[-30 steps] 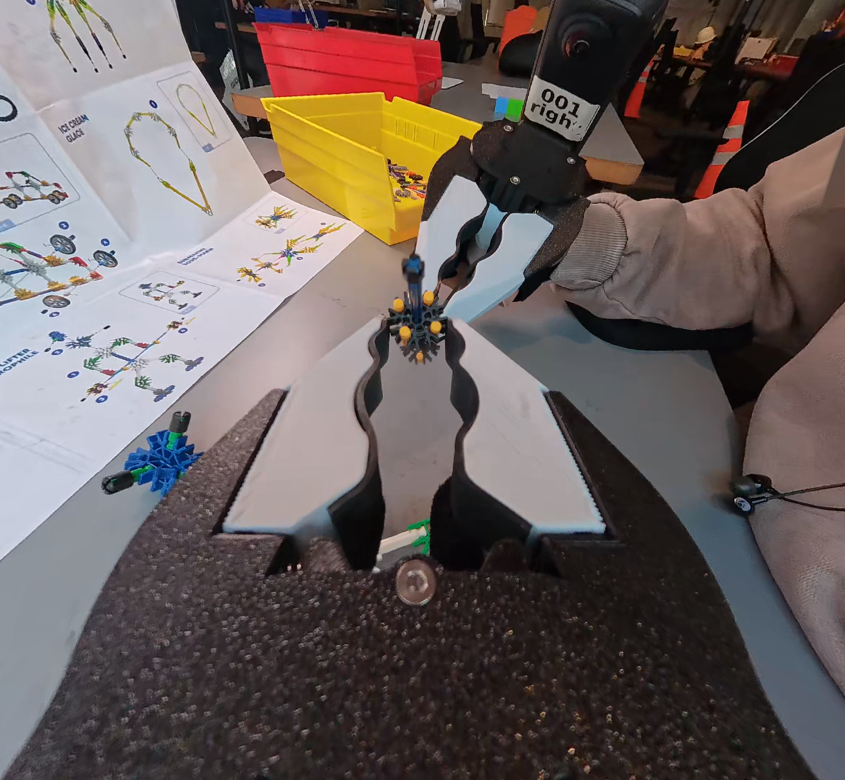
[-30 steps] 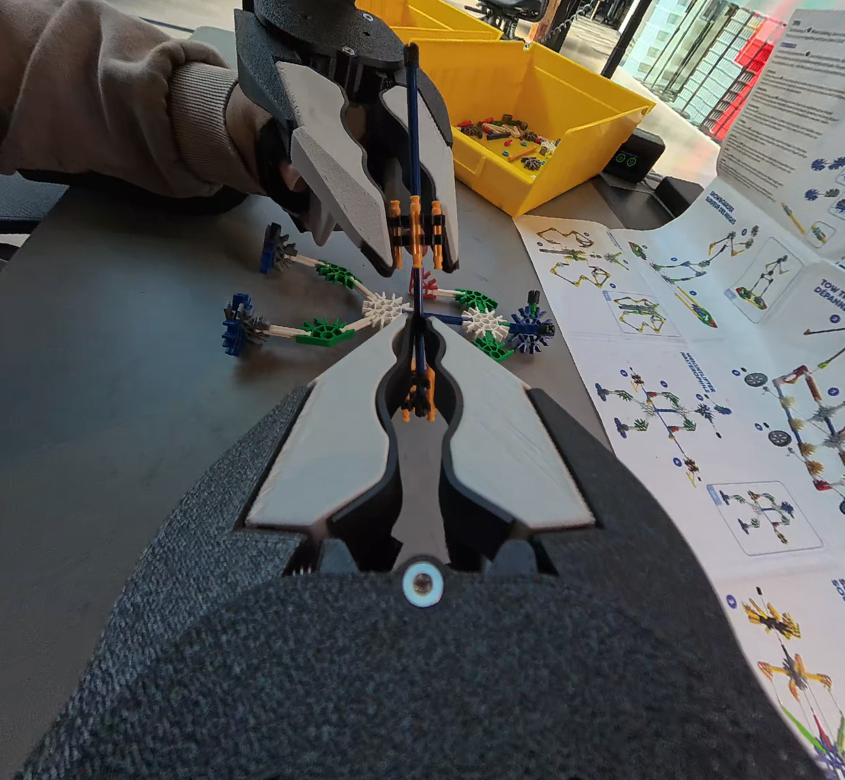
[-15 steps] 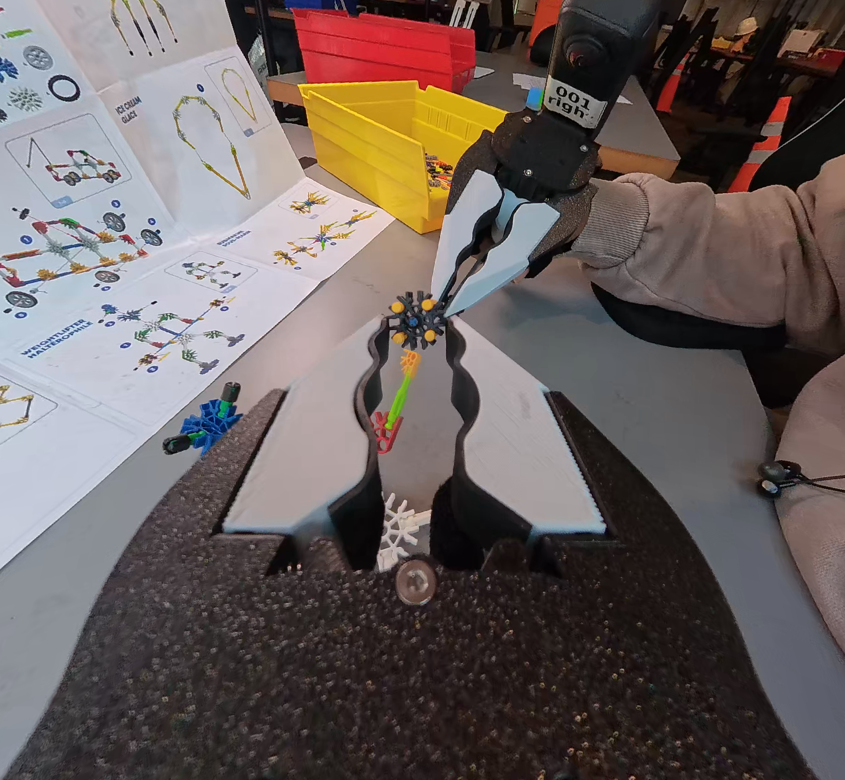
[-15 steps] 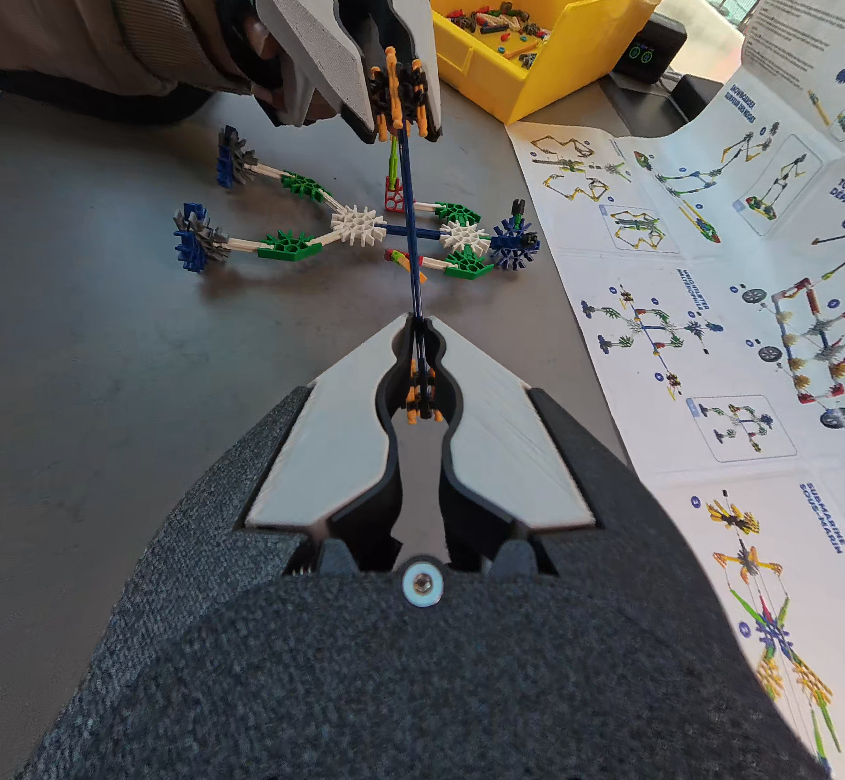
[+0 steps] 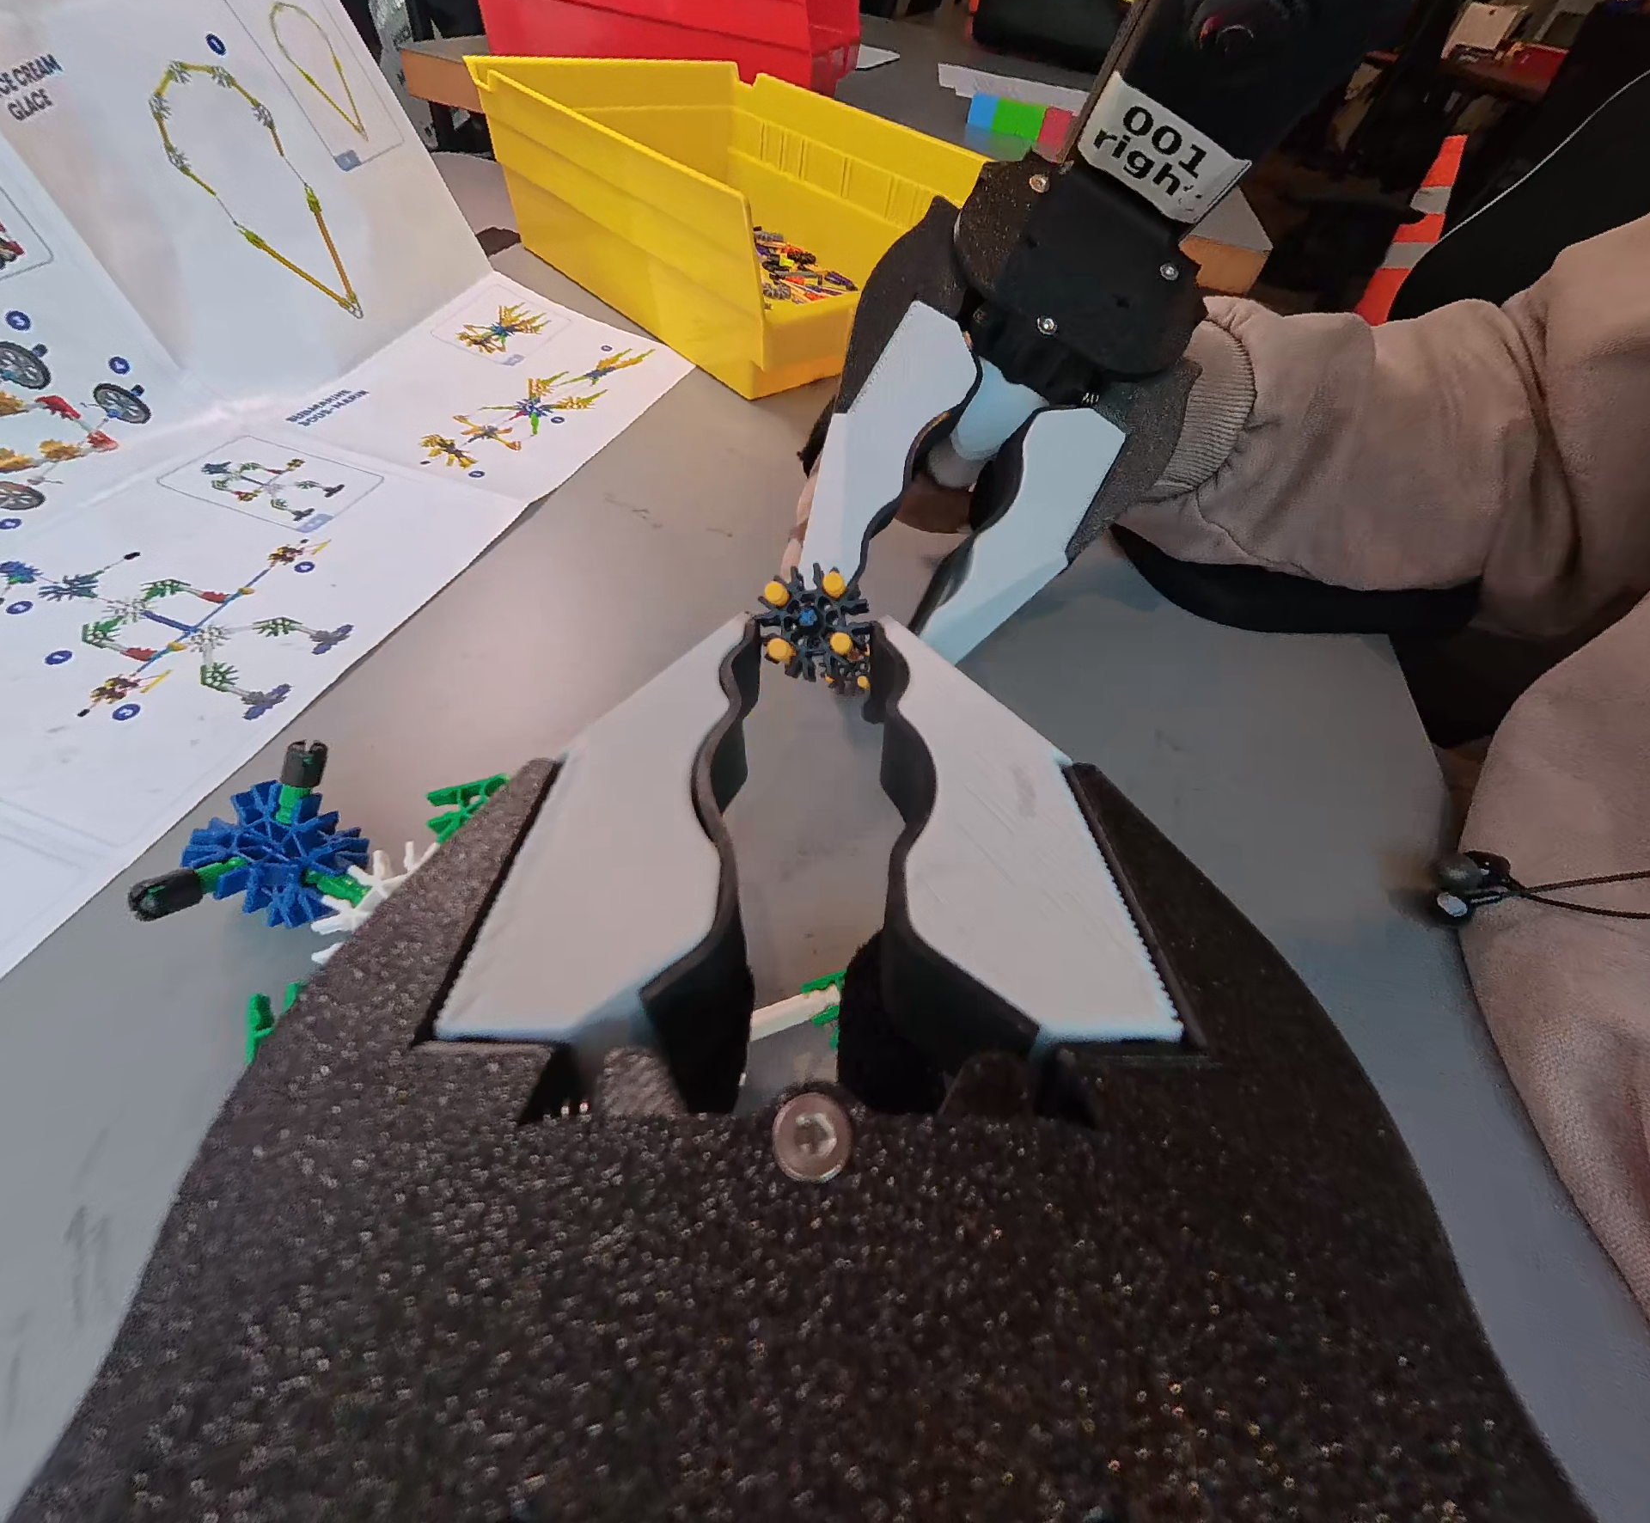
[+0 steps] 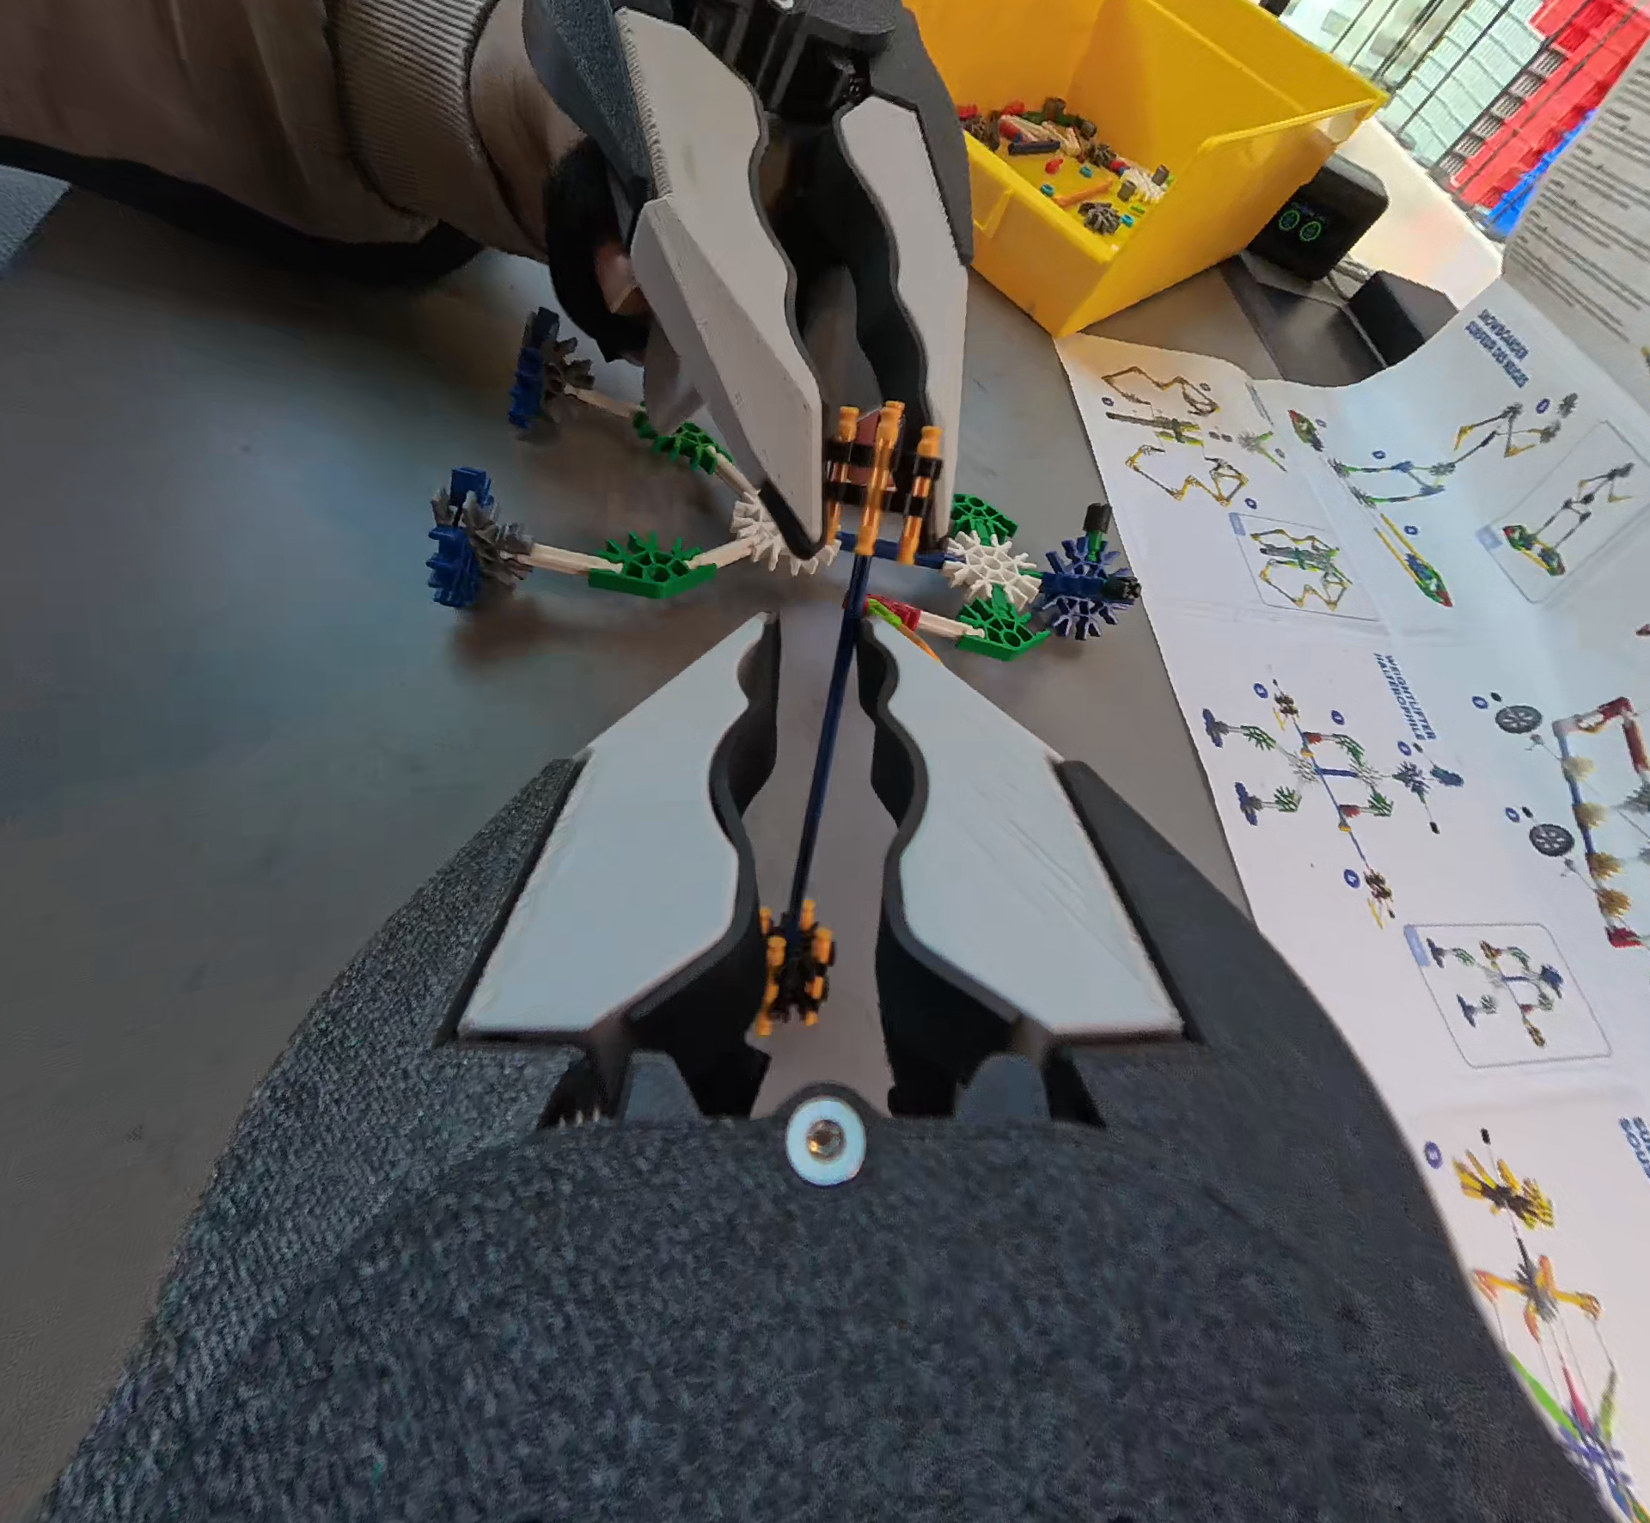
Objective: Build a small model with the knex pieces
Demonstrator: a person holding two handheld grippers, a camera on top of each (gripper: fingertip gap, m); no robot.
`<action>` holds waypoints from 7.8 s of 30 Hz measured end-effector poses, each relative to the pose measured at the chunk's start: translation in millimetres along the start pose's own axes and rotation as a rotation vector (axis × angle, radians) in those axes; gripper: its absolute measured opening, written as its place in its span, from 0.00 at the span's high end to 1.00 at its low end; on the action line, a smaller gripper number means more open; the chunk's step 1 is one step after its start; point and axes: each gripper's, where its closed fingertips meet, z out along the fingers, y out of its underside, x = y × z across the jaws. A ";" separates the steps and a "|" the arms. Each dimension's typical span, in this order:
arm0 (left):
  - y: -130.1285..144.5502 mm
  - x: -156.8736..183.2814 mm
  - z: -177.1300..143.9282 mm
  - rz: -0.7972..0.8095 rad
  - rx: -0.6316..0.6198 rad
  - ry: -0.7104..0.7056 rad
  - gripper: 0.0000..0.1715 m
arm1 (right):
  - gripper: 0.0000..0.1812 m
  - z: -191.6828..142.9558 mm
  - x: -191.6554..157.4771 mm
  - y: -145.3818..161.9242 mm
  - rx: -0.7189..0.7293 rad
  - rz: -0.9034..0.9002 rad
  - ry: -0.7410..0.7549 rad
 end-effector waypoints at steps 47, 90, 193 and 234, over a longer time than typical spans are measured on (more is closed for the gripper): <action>84.1 24.5 31.3 0.343 -0.496 0.072 0.86 | 1.00 -43.6 -31.8 78.3 -0.328 0.079 -0.241; -101.4 -61.8 -119.5 -0.166 0.525 -0.081 0.76 | 0.99 -38.6 -15.1 84.5 -0.331 0.050 -0.129; 41.9 31.9 1.5 0.362 -0.250 0.047 1.00 | 0.88 -28.1 -39.4 2.5 -0.093 -0.113 -0.117; 39.1 45.2 -0.3 0.260 -0.222 0.161 0.99 | 0.97 -49.5 -34.9 0.0 0.030 0.020 -0.177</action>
